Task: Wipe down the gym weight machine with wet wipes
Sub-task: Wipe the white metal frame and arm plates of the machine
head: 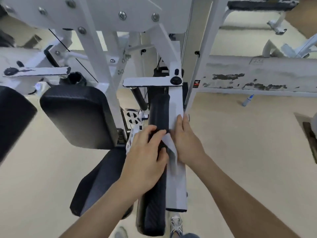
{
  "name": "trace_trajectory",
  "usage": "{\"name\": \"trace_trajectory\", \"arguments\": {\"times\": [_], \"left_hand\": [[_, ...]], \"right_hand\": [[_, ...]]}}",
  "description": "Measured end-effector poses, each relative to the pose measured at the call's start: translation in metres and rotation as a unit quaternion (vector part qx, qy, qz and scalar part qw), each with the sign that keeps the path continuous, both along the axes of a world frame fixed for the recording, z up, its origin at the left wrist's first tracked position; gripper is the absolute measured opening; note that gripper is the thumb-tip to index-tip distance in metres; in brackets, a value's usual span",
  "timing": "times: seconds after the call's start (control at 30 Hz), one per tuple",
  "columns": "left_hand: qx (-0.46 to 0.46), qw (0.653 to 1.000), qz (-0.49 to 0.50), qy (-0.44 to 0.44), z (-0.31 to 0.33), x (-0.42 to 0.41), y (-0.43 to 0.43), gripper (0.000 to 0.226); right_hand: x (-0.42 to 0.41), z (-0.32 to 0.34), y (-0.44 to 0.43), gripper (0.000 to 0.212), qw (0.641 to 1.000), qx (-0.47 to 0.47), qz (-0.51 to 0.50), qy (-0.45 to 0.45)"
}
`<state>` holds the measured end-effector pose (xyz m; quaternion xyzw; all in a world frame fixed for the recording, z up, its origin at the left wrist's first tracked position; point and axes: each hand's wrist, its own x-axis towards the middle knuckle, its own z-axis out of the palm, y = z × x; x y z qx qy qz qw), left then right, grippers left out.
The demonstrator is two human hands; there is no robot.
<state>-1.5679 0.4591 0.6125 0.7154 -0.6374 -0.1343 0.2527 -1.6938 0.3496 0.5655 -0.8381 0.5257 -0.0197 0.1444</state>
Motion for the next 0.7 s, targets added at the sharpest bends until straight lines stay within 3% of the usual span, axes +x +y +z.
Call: {"name": "trace_trajectory", "arguments": {"times": [0.13, 0.27, 0.3, 0.4, 0.53, 0.7], "left_hand": [[0.026, 0.997, 0.074, -0.006, -0.003, -0.025, -0.018, 0.057], [0.026, 0.996, 0.09, -0.008, -0.003, -0.028, -0.018, 0.047], [0.023, 0.995, 0.098, -0.004, -0.003, -0.028, -0.018, 0.046], [0.007, 0.99, 0.141, 0.025, -0.002, -0.029, -0.017, 0.045], [0.004, 0.986, 0.165, 0.035, -0.001, -0.032, -0.017, 0.041], [0.055, 0.99, 0.125, 0.033, -0.002, -0.04, 0.001, 0.062]], "right_hand": [[0.02, -0.001, -0.077, 0.053, 0.997, -0.063, -0.021, -0.044], [0.011, 0.006, -0.051, 0.022, 0.972, -0.135, -0.014, -0.19], [0.004, 0.002, -0.039, 0.022, 0.973, -0.131, 0.023, -0.189], [-0.016, -0.005, 0.014, 0.051, 0.981, -0.103, 0.124, -0.107], [-0.038, -0.002, 0.06, 0.067, 0.983, -0.038, 0.173, -0.055], [-0.007, 0.005, -0.03, 0.064, 0.997, 0.006, 0.08, -0.003]]}}
